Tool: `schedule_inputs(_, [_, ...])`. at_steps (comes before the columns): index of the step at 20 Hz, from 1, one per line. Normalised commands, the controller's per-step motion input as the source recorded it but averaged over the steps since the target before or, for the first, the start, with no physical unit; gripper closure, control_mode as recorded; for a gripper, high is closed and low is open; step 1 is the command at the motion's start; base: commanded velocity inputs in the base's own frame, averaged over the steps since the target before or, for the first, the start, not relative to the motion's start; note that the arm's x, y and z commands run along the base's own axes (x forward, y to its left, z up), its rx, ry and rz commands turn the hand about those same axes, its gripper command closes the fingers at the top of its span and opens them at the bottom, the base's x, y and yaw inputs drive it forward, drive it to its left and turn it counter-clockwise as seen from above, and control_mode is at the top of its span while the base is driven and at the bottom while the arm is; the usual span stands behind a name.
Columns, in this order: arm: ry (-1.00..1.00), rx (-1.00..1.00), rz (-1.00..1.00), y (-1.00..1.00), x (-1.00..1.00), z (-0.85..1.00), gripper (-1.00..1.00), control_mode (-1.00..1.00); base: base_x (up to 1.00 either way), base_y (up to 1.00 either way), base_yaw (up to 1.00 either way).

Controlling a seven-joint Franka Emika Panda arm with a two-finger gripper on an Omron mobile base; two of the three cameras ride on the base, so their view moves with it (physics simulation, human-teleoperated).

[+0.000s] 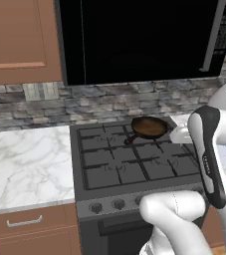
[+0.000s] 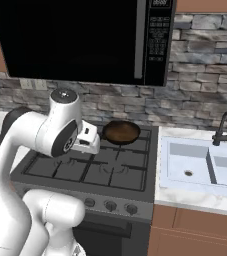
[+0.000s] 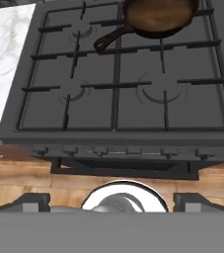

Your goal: Pick the croissant and place it on the pan. Then turn on the stove to warm the croissant.

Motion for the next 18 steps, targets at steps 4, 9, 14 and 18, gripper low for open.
schedule_inputs(4, [-0.01, 0.0, 0.0, 0.0, -0.31, -0.29, -1.0, -1.0, 0.0, 0.0, 0.0])
schedule_inputs(9, [0.0, 0.0, 0.01, 0.0, -0.22, -0.22, -1.0, -1.0, 0.0, 0.0, 0.0])
schedule_inputs(14, [0.0, 0.0, 0.01, 0.0, -0.06, -0.09, -1.0, -1.0, 0.0, 0.0, 0.0])
schedule_inputs(18, [0.0, 0.0, 0.0, 0.0, 0.0, -0.02, -1.0, -1.0, 0.0, 0.0, 0.0])
